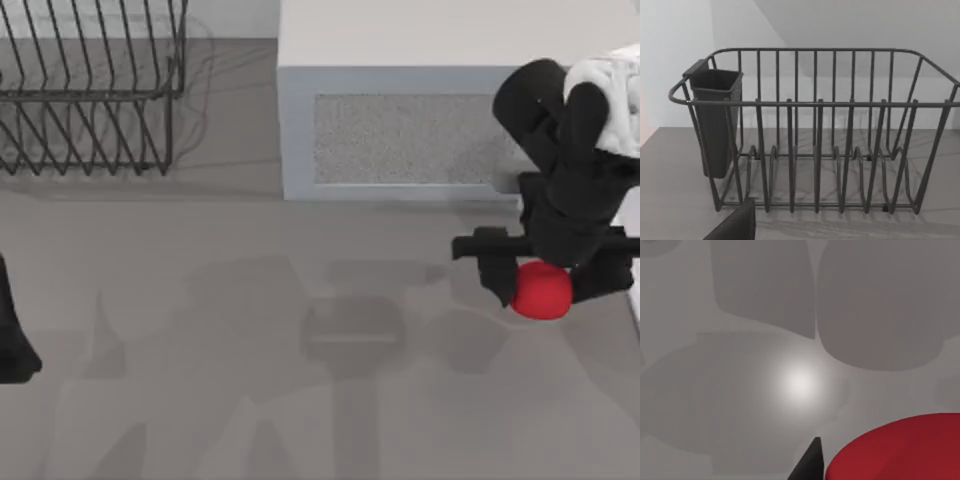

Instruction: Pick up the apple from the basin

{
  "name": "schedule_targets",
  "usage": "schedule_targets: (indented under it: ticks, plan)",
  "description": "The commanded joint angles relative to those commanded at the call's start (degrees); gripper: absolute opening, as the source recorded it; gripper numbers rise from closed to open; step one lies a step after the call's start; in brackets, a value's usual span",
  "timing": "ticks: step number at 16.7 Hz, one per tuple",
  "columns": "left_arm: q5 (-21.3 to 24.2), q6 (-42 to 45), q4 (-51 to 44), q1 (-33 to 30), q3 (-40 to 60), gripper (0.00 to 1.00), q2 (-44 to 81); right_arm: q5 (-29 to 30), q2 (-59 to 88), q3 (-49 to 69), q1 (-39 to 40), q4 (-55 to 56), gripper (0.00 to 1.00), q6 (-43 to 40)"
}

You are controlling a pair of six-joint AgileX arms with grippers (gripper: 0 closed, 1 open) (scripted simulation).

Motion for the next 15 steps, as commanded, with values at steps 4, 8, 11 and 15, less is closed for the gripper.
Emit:
schedule_targets:
  ticks: [4, 8, 11, 15]
  plan:
    - [0.00, 0.00, 0.00, 0.00, 0.00, 1.00, 0.00, 0.00, 0.00, 0.00, 0.00, 0.00, 0.60, 0.00]
    - [0.00, 0.00, 0.00, 0.00, 0.00, 1.00, 0.00, 0.00, 0.00, 0.00, 0.00, 0.00, 0.90, 0.00]
    - [0.00, 0.00, 0.00, 0.00, 0.00, 1.00, 0.00, 0.00, 0.00, 0.00, 0.00, 0.00, 1.00, 0.00]
    - [0.00, 0.00, 0.00, 0.00, 0.00, 1.00, 0.00, 0.00, 0.00, 0.00, 0.00, 0.00, 1.00, 0.00]
